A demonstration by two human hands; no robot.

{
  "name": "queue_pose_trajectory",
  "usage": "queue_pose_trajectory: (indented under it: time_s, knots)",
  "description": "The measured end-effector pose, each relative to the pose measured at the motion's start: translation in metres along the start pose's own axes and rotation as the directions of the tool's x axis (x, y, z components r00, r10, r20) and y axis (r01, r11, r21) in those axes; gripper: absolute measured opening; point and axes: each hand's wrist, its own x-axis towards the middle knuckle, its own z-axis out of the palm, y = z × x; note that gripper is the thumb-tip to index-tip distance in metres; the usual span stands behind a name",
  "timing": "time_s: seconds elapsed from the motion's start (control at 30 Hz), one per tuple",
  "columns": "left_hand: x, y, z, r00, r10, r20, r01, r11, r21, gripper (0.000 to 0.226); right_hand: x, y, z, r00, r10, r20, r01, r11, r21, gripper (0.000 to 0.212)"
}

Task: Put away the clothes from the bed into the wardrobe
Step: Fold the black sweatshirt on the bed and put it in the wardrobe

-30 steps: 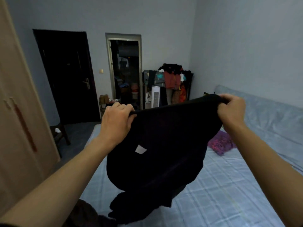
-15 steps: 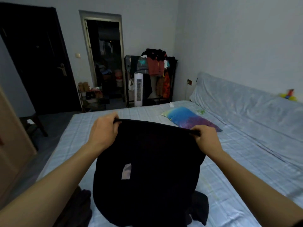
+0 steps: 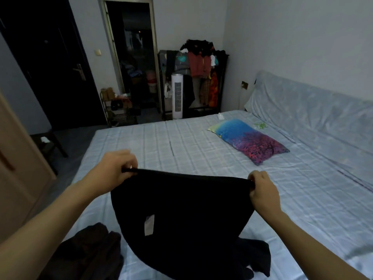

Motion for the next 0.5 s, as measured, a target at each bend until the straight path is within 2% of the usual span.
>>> queue_pose_trajectory:
  time_s: [0.1, 0.2, 0.27, 0.33, 0.43, 0.5]
  knots:
    - [-0.011, -0.039, 0.016, 0.991, 0.001, 0.135, -0.007, 0.999, 0.044, 0.027, 0.029, -0.017, 0.006, 0.997, 0.030, -0.074, -0.024, 0.997, 0.080, 0.024]
    - [-0.015, -0.070, 0.034, 0.960, -0.067, 0.273, 0.041, 0.994, 0.099, 0.020, 0.053, -0.028, 0.022, 0.998, 0.055, -0.027, -0.050, 0.986, 0.158, 0.026]
    - [-0.016, -0.089, 0.045, 0.955, -0.132, 0.267, 0.106, 0.988, 0.110, 0.022, 0.060, -0.032, 0.033, 1.000, -0.010, 0.023, 0.006, 0.988, 0.156, 0.029]
    - [-0.016, -0.107, 0.056, 0.953, -0.223, 0.204, 0.204, 0.973, 0.112, 0.024, 0.064, -0.032, 0.041, 0.992, -0.095, 0.081, 0.082, 0.985, 0.154, 0.029]
    - [-0.017, -0.123, 0.075, 0.897, -0.413, 0.160, 0.406, 0.911, 0.072, 0.020, 0.068, -0.021, 0.053, 0.962, -0.200, 0.188, 0.174, 0.974, 0.147, 0.029]
    - [-0.014, -0.130, 0.089, 0.863, -0.476, 0.169, 0.480, 0.877, 0.016, 0.020, 0.071, -0.014, 0.065, 0.938, -0.188, 0.293, 0.146, 0.977, 0.157, 0.030]
